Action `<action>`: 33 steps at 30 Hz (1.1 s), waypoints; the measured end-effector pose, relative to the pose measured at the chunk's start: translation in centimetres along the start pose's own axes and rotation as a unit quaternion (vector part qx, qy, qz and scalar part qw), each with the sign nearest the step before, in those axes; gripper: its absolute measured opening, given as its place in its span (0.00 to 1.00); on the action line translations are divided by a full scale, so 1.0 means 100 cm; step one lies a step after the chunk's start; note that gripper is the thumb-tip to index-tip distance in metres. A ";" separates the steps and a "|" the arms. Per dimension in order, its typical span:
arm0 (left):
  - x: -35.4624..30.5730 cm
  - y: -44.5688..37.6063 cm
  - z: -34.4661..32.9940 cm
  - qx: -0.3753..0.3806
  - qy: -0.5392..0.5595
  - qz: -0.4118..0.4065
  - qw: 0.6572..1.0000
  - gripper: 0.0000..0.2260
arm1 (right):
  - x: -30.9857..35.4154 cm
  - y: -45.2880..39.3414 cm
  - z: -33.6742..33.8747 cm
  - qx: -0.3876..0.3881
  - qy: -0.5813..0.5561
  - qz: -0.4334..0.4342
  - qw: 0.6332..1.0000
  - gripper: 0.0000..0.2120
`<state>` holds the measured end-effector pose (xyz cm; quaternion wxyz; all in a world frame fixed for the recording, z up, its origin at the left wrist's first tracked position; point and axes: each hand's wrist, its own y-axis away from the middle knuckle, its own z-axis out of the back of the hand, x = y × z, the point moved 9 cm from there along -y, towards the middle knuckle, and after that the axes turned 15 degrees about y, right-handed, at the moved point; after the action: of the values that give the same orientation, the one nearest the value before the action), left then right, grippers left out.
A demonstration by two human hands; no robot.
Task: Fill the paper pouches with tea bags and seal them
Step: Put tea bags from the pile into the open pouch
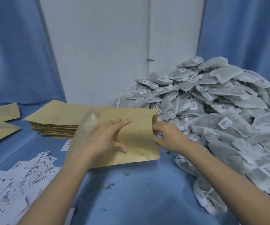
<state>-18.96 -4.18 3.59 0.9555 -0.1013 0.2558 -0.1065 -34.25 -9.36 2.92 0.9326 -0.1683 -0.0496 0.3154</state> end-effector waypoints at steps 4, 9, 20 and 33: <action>0.003 -0.013 -0.019 0.007 -0.007 0.022 1.000 0.45 | -0.079 0.048 -0.013 0.109 0.054 -0.139 0.983 0.17; 0.000 -0.027 -0.039 0.002 -0.011 0.027 1.000 0.45 | -0.124 0.081 -0.050 0.277 0.242 -0.227 0.902 0.37; 0.011 -0.032 -0.058 0.021 0.021 0.042 0.999 0.46 | -0.122 0.073 -0.008 0.014 -0.083 -0.195 0.977 0.22; -0.008 -0.021 -0.047 0.045 0.176 -0.038 0.983 0.45 | -0.009 0.028 -0.009 -0.042 -0.056 0.039 0.997 0.14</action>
<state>-22.33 -6.63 0.43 0.8945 -0.0479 0.4107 -0.1701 -36.38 -8.03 1.09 0.9073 -0.1914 -0.1087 0.3583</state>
